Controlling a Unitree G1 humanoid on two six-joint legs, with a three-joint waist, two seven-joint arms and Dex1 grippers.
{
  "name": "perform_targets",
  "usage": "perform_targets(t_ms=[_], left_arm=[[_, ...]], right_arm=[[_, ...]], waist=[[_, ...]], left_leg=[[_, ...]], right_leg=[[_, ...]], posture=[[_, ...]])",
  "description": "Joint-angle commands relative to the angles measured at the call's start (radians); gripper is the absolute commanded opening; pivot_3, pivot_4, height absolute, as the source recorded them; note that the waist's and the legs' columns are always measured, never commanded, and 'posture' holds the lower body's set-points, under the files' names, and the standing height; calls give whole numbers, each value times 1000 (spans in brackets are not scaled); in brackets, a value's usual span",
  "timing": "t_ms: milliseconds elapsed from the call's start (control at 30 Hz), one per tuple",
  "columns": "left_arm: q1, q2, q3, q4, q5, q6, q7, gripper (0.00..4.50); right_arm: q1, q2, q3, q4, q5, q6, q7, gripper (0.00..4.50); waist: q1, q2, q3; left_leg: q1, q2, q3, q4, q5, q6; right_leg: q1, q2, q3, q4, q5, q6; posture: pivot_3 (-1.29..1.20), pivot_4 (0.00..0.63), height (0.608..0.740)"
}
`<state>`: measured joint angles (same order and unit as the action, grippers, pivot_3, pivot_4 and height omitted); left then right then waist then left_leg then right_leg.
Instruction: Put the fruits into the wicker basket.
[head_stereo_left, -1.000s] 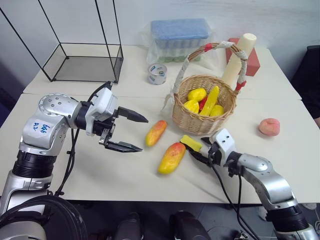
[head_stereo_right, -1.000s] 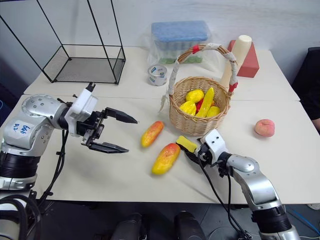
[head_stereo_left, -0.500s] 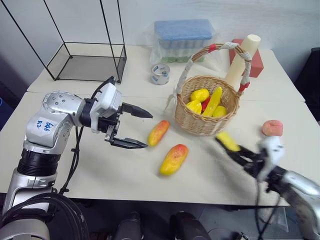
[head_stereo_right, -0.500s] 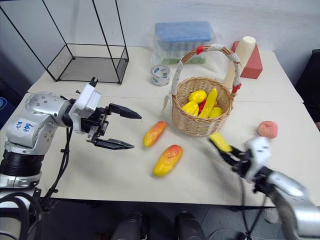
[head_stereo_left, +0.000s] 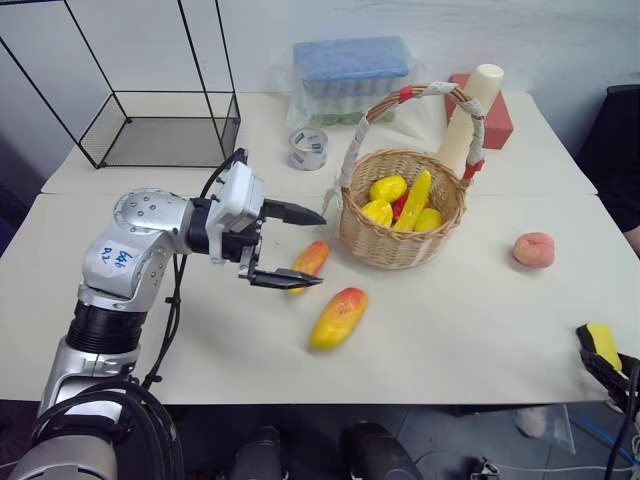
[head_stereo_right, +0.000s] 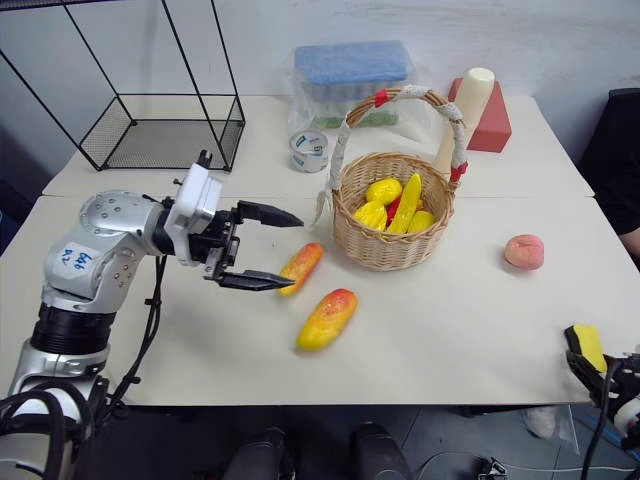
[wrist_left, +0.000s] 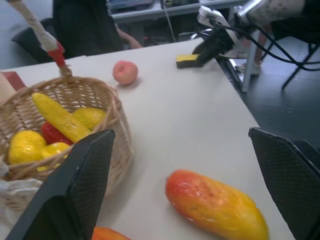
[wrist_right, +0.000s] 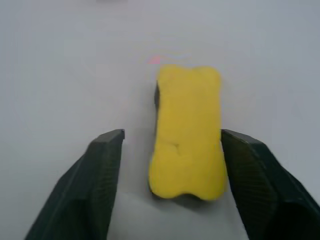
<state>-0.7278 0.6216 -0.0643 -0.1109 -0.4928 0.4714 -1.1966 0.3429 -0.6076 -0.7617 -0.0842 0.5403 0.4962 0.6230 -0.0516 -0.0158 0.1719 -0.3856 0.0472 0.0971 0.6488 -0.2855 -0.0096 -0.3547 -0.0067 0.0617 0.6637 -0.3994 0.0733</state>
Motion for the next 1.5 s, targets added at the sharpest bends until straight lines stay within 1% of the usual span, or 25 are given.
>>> perform_targets(t_ms=[33, 67, 100, 200, 233, 267, 333, 433, 500, 567, 600, 667, 733, 833, 933, 1033, 1100, 1200, 1300, 1400, 1433, 1500], left_arm=[[25, 30, 42, -68, -21, 46, 42, 4500], [35, 40, 47, -78, -26, 62, 50, 4500], [45, 51, 54, -86, -32, 84, 61, 4500], [64, 95, 71, -103, -45, 195, 114, 4500], [69, 111, 68, -106, -37, 222, 129, 4500], [64, 118, 61, -94, -22, 258, 158, 4500], [36, 114, 50, -56, -11, 366, 229, 4500], [-35, 86, 10, 14, -9, 543, 304, 4500], [-83, 65, -15, 38, -45, 676, 313, 4500], [-120, 26, -44, 63, -37, 738, 347, 4500], [-128, 10, -71, 72, -4, 720, 370, 4500], [-137, -3, -123, 86, 37, 705, 387, 4500], [-143, -9, -157, 97, 47, 718, 388, 4500], [-158, -50, -200, 144, 55, 758, 404, 4500], [-183, -140, -176, 243, 74, 755, 464, 4500], [-210, -193, -194, 310, 96, 738, 479, 4500], [-222, -206, -218, 330, 110, 723, 468, 4500], [-229, -195, -260, 336, 140, 696, 452, 3942], [-223, -168, -305, 329, 177, 650, 430, 3032], [-219, -144, -307, 306, 178, 628, 397, 2159], [-217, -137, -301, 294, 171, 622, 382, 1983], [-215, -118, -279, 259, 150, 591, 338, 1872]], right_arm=[[3, -36, -84, -71, 35, -5, -8, 4359], [4, -45, -97, -82, 39, -3, -8, 4476], [10, -64, -106, -96, 30, -6, -3, 4476], [115, -169, -74, -155, -105, -146, 125, 4476], [139, -195, -77, -172, -110, -170, 169, 4476], [140, -217, -94, -190, -83, -162, 200, 4476], [111, -257, -141, -246, 18, -104, 245, 4476], [43, -324, -193, -399, 262, 58, 278, 4476], [21, -356, -197, -492, 422, 138, 297, 4476], [-10, -398, -185, -583, 575, 196, 273, 4476], [-33, -417, -173, -613, 635, 212, 256, 4476], [-78, -444, -144, -647, 705, 228, 217, 4476], [-118, -460, -118, -665, 732, 232, 180, 4476], [-190, -476, -72, -673, 769, 228, 116, 4476], [-231, -475, -32, -679, 777, 228, 78, 4476], [-252, -466, 1, -687, 759, 224, 49, 4476], [-269, -467, 14, -685, 759, 222, 30, 4476], [-286, -470, 21, -679, 747, 223, 10, 4500], [-292, -468, 20, -679, 744, 228, 2, 4500], [-284, -461, 12, -682, 736, 229, -3, 4500], [-280, -459, 10, -683, 733, 229, -5, 4500], [-271, -452, 1, -686, 735, 230, -12, 4500]], waist=[[1, 1, 0], [1, 1, 0], [3, 1, 0], [8, 3, 2], [10, 2, 2], [12, 1, 3], [14, 0, 3], [18, 1, 4], [23, 0, 4], [27, -1, 4], [29, -1, 4], [31, -1, 5], [30, -4, 7], [27, -7, 8], [31, -7, 8], [31, -8, 9], [26, -8, 9], [24, -8, 9], [24, -8, 9], [25, -8, 9], [25, -8, 9], [24, -8, 9]], left_leg=[[0, 0, 0, 0, 0, 0], [0, 0, 0, 0, 0, 0], [0, 0, 0, -1, 0, 0], [0, 0, 0, 0, 0, 0], [0, -1, 0, -1, 0, 0], [0, 0, -1, 0, 0, 0], [0, 0, -1, 0, 0, 0], [0, 0, -1, 2, 0, 0], [0, 0, -2, 1, 1, 0], [-1, 0, -4, 1, 1, 0], [-2, 0, -5, 0, 1, -1], [-3, -1, -6, 1, 0, 0], [-4, -1, -5, 2, 0, 1], [-4, -1, -5, 4, 0, 1], [-4, -1, -5, 5, 0, 2], [-5, -1, -5, 5, 0, 2], [-6, -1, -5, 4, 1, 1], [-6, 0, -5, 3, 1, 1], [-5, 0, -5, 3, 1, 0], [-5, 0, -5, 3, 1, 0], [-5, 0, -5, 3, 1, 0], [-5, 0, -5, 3, 1, 0]], right_leg=[[0, 0, 0, 0, 0, 0], [0, 0, 0, 0, 0, 0], [0, 0, 0, 0, 0, 0], [0, -1, 0, 0, 0, 0], [0, 0, 0, -1, 0, 0], [0, 0, 0, -1, 0, 0], [1, 1, 0, -1, 0, 0], [1, 0, 0, 0, 0, 1], [1, 0, -1, 1, 0, 1], [1, 1, -2, 0, 0, 1], [1, 1, -2, -1, 0, 1], [1, 1, -2, -2, 0, 1], [1, 0, -2, -3, 0, 1], [0, -1, -2, -2, 0, 1], [1, -1, -2, -1, 0, 1], [0, -1, -2, -1, 0, 1], [-1, -1, -2, -1, 0, 1], [-2, 0, -2, -1, 0, 1], [-2, 0, -2, 0, 0, 1], [-2, -1, -2, 0, 0, 1], [-2, -1, -2, 0, 0, 1], [-2, -1, -2, 0, 0, 1]], posture=[[0, 150, 740], [0, 150, 740], [0, 150, 740], [0, 150, 740], [0, 150, 740], [0, 150, 740], [0, 150, 740], [0, 150, 740], [0, 150, 740], [0, 150, 740], [0, 150, 740], [0, 150, 740], [0, 150, 740], [0, 150, 740], [0, 150, 740], [0, 150, 740], [0, 150, 740], [0, 150, 740], [0, 150, 740], [0, 150, 740], [0, 150, 740], [0, 150, 740]])
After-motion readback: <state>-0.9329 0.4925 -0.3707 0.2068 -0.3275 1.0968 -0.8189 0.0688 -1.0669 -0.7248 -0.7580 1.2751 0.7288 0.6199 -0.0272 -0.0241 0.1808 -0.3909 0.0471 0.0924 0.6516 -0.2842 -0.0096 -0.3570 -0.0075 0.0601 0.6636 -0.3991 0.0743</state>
